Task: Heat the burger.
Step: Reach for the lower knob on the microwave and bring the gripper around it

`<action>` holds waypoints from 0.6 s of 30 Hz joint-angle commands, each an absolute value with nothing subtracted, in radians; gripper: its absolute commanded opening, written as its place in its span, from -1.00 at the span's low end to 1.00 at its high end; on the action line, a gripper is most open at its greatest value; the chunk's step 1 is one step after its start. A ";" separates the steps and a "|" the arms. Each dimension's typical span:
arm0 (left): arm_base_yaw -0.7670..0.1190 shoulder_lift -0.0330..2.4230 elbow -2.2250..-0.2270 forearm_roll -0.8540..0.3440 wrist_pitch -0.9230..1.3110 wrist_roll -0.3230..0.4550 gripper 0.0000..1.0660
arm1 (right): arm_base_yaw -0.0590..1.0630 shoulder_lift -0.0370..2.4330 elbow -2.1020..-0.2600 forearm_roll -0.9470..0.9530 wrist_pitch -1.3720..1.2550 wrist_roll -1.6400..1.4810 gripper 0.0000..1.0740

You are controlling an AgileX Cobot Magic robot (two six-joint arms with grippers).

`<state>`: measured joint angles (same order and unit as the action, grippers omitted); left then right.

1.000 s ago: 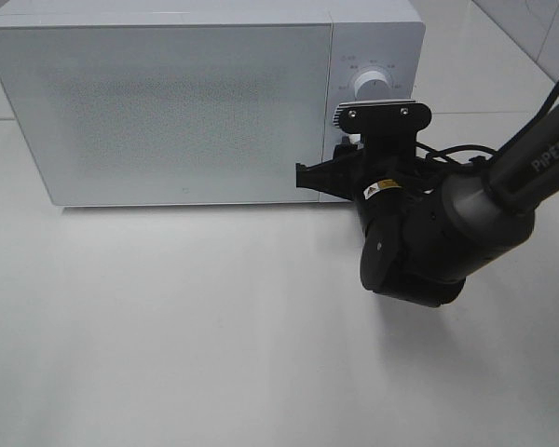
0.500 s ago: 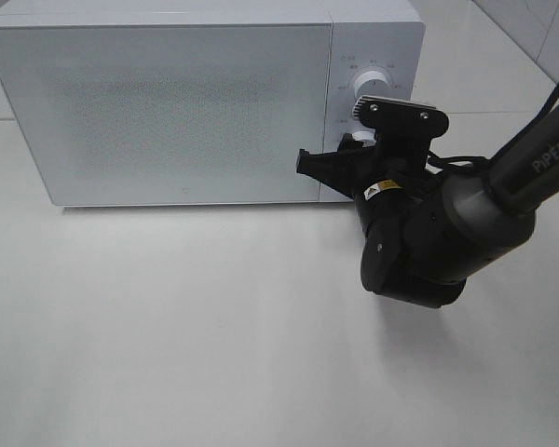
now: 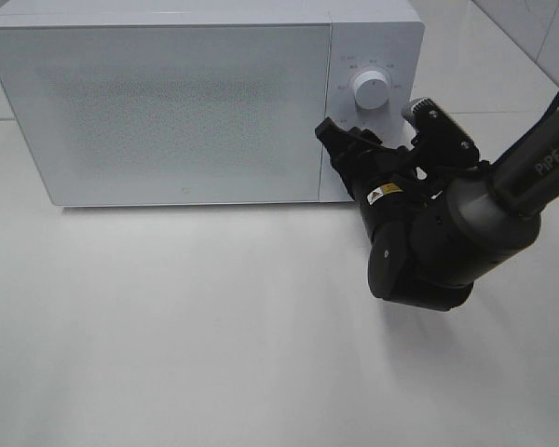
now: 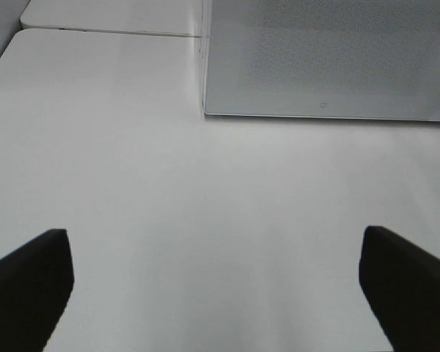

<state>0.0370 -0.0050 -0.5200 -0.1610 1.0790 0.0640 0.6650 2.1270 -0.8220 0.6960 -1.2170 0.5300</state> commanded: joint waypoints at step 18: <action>0.040 -0.020 -0.517 -0.168 1.069 0.062 0.84 | 0.663 2.118 -0.851 0.559 -1.434 1.320 -0.92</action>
<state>0.0370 -0.0050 -0.5200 -0.1610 1.0790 0.0640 0.6650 2.1270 -0.8190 0.6920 -1.2180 1.2840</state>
